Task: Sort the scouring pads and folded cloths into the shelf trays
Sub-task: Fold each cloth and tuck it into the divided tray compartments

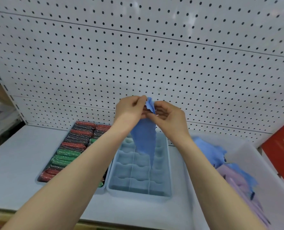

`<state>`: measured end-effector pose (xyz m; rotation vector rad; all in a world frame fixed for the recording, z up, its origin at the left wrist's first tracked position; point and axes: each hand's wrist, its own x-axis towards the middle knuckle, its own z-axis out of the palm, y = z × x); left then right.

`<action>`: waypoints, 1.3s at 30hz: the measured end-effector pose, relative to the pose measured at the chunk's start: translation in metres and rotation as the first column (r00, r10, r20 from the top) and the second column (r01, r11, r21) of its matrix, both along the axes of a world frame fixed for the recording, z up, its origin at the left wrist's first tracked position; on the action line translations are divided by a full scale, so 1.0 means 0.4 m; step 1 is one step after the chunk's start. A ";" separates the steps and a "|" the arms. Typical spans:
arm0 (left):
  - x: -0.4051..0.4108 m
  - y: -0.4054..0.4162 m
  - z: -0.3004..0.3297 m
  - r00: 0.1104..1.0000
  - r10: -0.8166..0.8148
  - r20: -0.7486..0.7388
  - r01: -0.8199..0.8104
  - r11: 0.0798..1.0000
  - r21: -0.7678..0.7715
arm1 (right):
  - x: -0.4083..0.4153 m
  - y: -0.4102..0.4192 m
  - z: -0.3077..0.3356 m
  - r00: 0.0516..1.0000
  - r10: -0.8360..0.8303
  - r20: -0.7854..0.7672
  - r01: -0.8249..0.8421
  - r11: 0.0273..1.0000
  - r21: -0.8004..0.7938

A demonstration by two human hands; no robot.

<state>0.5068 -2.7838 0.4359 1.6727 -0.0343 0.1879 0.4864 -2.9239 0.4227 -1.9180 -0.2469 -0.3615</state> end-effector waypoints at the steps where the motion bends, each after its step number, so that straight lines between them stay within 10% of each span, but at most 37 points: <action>1: -0.008 0.003 -0.002 1.000 -0.020 0.002 0.020 0.999 -0.031 | 0.000 -0.003 0.000 0.999 -0.029 0.020 0.029 1.000 -0.001; 7: -0.022 0.067 -0.055 0.972 0.145 0.185 -0.155 0.987 0.043 | 0.003 -0.058 0.047 0.985 0.130 -0.116 -0.104 0.972 0.209; 12: -0.024 0.072 -0.077 0.945 -0.252 -0.210 0.247 0.968 -0.050 | 0.002 -0.097 0.092 0.942 0.308 -0.135 -0.249 0.909 0.334; 18: -0.027 0.049 -0.055 0.968 -0.219 -0.122 0.174 0.938 -0.301 | -0.005 -0.140 0.104 0.938 0.291 -0.187 -0.233 0.931 0.282; 23: -0.039 0.055 -0.039 0.973 -0.227 -0.041 0.216 0.959 -0.186 | -0.016 -0.160 0.092 0.971 0.157 -0.178 -0.142 0.986 0.091; 29: -0.042 0.087 -0.028 0.917 -0.398 -0.006 0.381 0.882 -0.276 | -0.029 -0.186 0.126 0.879 0.390 -0.273 -0.335 0.914 0.226; 35: -0.022 0.050 -0.048 0.983 -0.150 -0.108 0.133 0.980 -0.144 | 0.026 -0.116 0.082 0.944 -0.222 -0.246 0.185 0.969 -0.164; 39: -0.035 0.009 -0.041 0.989 -0.139 -0.059 0.136 0.989 -0.050 | 0.019 -0.058 0.064 0.975 -0.134 -0.179 0.125 0.990 -0.065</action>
